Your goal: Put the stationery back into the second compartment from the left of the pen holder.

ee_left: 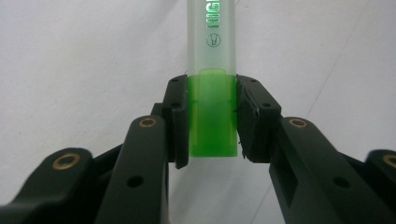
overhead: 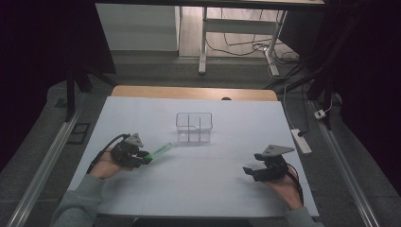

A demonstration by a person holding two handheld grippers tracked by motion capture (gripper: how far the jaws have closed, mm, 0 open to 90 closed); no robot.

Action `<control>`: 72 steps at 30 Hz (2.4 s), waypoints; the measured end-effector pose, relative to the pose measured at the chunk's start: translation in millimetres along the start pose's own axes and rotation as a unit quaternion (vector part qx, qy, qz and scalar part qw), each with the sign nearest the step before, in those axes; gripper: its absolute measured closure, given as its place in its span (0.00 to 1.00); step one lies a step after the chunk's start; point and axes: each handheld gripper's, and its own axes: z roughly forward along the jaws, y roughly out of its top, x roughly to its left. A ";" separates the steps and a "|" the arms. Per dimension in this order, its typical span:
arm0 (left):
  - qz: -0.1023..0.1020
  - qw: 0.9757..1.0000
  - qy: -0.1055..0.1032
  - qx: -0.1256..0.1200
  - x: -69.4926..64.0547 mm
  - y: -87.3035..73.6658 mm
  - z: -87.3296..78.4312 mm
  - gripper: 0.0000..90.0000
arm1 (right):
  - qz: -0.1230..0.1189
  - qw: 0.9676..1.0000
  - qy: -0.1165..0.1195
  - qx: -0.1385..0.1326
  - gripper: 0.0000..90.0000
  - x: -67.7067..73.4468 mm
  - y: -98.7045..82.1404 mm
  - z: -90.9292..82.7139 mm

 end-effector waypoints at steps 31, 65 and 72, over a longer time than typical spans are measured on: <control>0.050 0.998 -0.010 -0.043 -35.2 30.6 -1.6 0.74 | -0.006 1.000 0.004 -0.003 0.27 4.1 3.4 1.8; 0.140 0.989 -0.023 -0.029 -72.7 73.5 31.7 0.74 | -0.028 0.999 0.045 -0.013 0.28 25.8 20.7 14.6; 0.154 0.987 -0.030 -0.022 -79.6 79.2 39.9 0.74 | -0.052 0.997 0.052 -0.013 0.29 34.4 26.0 16.3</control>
